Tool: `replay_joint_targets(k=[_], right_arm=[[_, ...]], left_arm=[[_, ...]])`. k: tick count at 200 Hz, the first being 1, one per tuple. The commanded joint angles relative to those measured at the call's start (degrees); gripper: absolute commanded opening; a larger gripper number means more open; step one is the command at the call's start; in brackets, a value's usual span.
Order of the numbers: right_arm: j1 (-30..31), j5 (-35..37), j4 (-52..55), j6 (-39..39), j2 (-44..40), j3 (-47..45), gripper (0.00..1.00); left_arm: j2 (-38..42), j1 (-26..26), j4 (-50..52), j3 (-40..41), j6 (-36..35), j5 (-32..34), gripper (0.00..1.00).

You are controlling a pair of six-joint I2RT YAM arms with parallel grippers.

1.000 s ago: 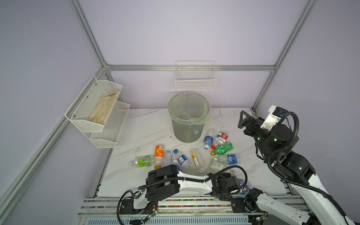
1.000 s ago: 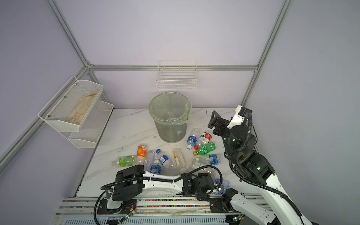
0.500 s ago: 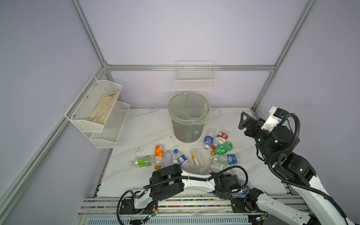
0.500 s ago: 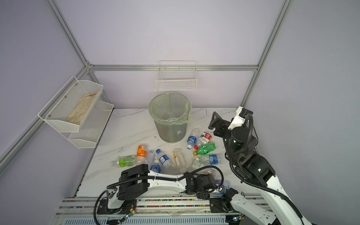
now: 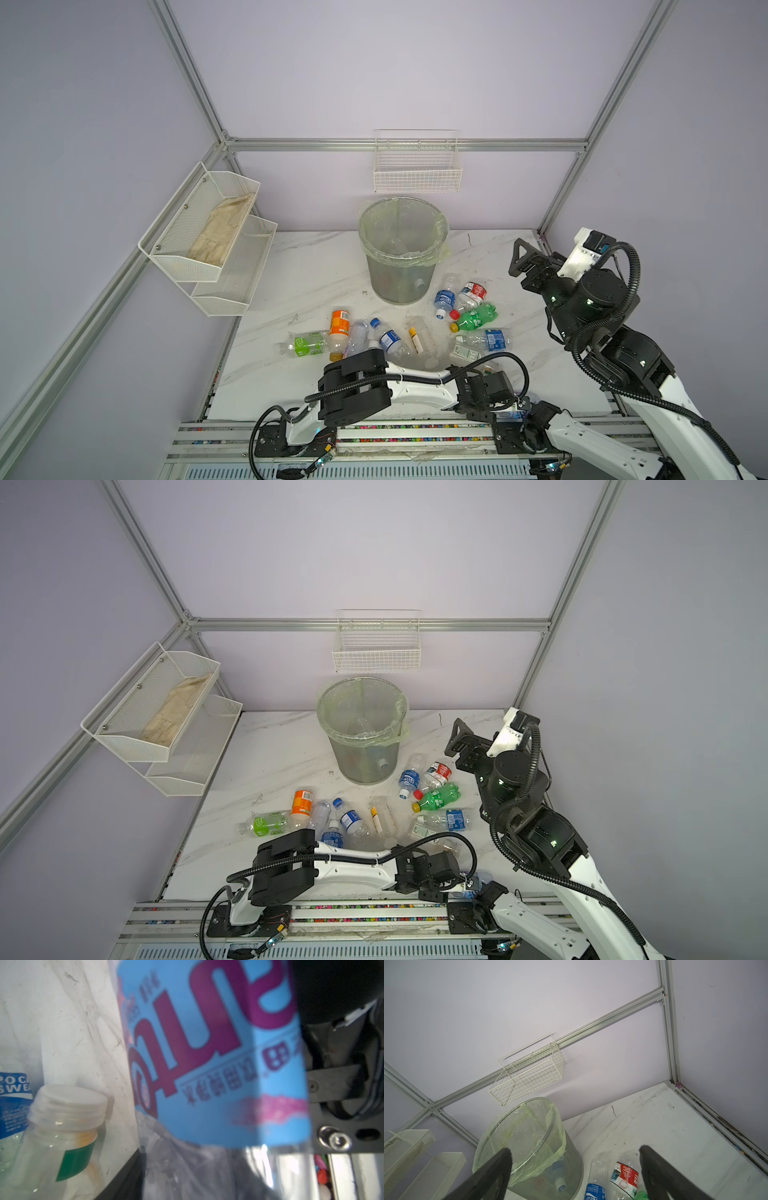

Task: Throw the plastic bottles in the bin
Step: Pick up the plastic bottle from the bottom-right of the table.

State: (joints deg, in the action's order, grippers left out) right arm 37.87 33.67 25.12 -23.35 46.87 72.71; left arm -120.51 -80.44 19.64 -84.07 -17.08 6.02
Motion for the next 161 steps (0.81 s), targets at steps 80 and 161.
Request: replay_joint_targets(k=[80, 161], right_arm=[[-0.2, 1.3, -0.1, 2.2, 0.8, 2.6, 0.97], [-0.3, 2.3, -0.2, 2.9, 2.1, 3.8, 0.97]], left_arm=[[18.0, 9.2, -3.4, 11.8, 5.0, 6.2, 0.48], [34.5, 13.2, -5.0, 21.7, 9.6, 8.6, 0.47]])
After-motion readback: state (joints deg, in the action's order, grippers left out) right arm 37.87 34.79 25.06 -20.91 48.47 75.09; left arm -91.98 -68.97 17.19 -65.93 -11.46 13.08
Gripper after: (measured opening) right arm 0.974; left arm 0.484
